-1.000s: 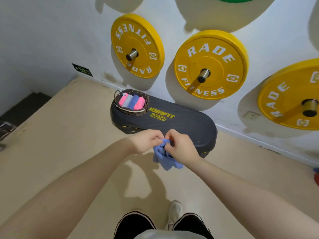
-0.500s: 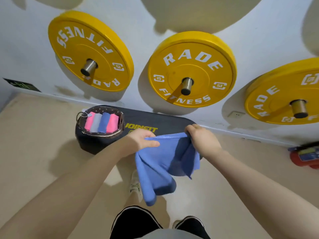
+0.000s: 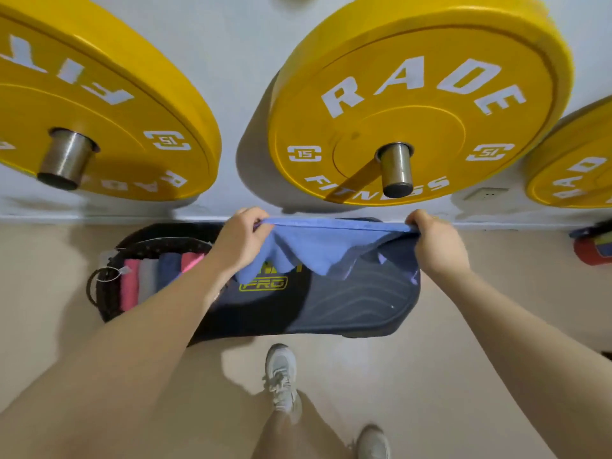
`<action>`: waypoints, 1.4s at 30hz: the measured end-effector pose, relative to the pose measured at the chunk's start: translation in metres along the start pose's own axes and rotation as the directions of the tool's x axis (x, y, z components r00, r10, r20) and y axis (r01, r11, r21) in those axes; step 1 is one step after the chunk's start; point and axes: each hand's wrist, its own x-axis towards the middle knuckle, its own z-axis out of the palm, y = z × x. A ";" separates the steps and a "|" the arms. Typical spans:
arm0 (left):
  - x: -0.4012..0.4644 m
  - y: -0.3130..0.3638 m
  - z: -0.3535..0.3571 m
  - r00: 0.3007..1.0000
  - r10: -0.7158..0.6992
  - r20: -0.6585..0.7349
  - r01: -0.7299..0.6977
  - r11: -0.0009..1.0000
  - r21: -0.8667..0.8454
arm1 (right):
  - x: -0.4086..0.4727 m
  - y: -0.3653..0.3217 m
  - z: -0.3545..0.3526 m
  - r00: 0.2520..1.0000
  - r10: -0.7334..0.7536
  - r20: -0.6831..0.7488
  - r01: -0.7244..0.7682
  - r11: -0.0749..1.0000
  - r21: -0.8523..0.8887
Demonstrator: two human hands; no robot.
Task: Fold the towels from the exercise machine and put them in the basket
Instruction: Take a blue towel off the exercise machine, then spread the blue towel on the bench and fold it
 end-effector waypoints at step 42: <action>-0.065 -0.252 0.288 0.877 -0.200 0.437 -0.137 0.767 0.626 | 0.054 0.120 0.325 0.201 0.231 0.952 0.547 0.780 -0.305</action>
